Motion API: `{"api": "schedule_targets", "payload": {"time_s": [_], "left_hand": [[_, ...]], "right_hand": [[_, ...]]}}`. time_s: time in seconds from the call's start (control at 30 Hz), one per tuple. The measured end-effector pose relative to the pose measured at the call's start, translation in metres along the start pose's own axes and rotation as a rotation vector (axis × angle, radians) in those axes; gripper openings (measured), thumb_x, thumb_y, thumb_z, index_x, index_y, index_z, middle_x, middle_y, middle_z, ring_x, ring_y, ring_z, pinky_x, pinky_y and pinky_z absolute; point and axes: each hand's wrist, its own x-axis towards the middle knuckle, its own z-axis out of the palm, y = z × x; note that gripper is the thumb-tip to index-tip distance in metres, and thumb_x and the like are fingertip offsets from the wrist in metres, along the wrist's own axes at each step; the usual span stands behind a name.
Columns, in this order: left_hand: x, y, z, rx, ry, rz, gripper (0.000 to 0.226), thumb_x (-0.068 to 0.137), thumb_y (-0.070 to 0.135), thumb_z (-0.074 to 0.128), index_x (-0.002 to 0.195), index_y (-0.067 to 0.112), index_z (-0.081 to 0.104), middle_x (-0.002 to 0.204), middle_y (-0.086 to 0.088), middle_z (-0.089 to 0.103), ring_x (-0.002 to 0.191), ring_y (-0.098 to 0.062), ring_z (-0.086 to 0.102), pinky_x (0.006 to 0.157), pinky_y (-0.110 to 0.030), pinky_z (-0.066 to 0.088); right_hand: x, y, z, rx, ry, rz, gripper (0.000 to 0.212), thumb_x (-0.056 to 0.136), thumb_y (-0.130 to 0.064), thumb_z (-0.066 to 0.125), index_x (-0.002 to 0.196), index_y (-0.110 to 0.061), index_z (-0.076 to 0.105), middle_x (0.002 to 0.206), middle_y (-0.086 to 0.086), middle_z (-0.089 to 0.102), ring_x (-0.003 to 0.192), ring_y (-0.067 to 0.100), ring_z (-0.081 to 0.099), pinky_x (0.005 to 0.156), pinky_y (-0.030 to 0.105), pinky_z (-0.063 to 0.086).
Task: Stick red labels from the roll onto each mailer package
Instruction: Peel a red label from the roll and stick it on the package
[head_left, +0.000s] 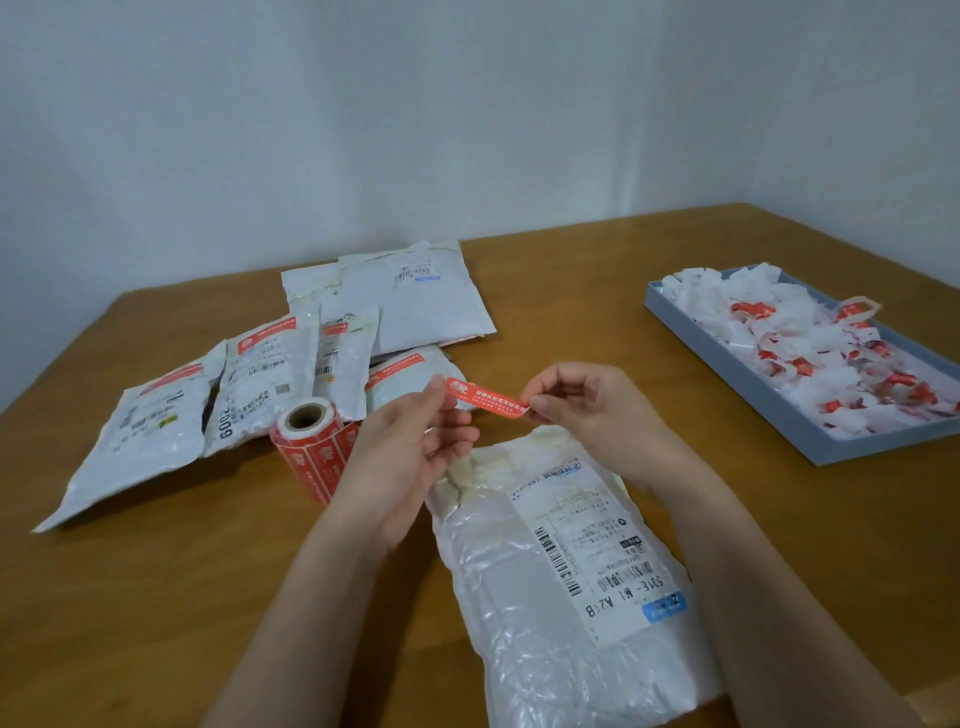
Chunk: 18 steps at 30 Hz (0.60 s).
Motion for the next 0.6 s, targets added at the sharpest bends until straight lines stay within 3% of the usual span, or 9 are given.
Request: {"api": "schedule_targets", "payload": {"time_s": [0.2, 0.37, 0.5, 0.6], "left_hand": [[-0.002, 0.001, -0.006, 0.018, -0.005, 0.060, 0.013, 0.093, 0.014, 0.060, 0.091, 0.002, 0.065, 0.075, -0.008, 0.068, 0.069, -0.015, 0.067, 0.070, -0.024, 0.057], [-0.004, -0.001, -0.004, 0.122, 0.071, 0.259, 0.009, 0.092, 0.015, 0.063, 0.086, 0.010, 0.066, 0.078, -0.005, 0.072, 0.069, -0.017, 0.068, 0.069, -0.024, 0.056], [-0.008, -0.001, -0.001, 0.266, 0.068, 0.371, 0.005, 0.089, 0.016, 0.066, 0.086, 0.016, 0.070, 0.078, 0.005, 0.073, 0.066, -0.011, 0.069, 0.065, -0.018, 0.055], [-0.011, -0.002, 0.002, 0.313, 0.035, 0.425, 0.004, 0.088, 0.015, 0.067, 0.087, 0.015, 0.071, 0.077, 0.008, 0.073, 0.063, -0.009, 0.067, 0.063, -0.016, 0.052]], "right_hand": [[-0.001, 0.000, 0.004, -0.036, -0.006, -0.013, 0.020, 0.091, 0.003, 0.058, 0.088, -0.012, 0.070, 0.082, 0.000, 0.071, 0.081, 0.011, 0.066, 0.082, 0.024, 0.055], [0.000, 0.003, 0.007, 0.059, 0.065, 0.037, 0.021, 0.096, -0.001, 0.051, 0.105, -0.012, 0.067, 0.089, 0.001, 0.072, 0.076, 0.009, 0.065, 0.077, 0.021, 0.056], [0.001, 0.005, 0.008, 0.053, 0.158, 0.046, 0.017, 0.090, -0.017, 0.063, 0.106, -0.020, 0.067, 0.097, 0.003, 0.072, 0.079, 0.006, 0.065, 0.072, 0.017, 0.053], [0.001, 0.008, 0.011, 0.000, 0.204, 0.035, 0.026, 0.084, -0.023, 0.070, 0.110, -0.022, 0.066, 0.102, -0.003, 0.070, 0.089, 0.008, 0.066, 0.075, 0.019, 0.054]]}}
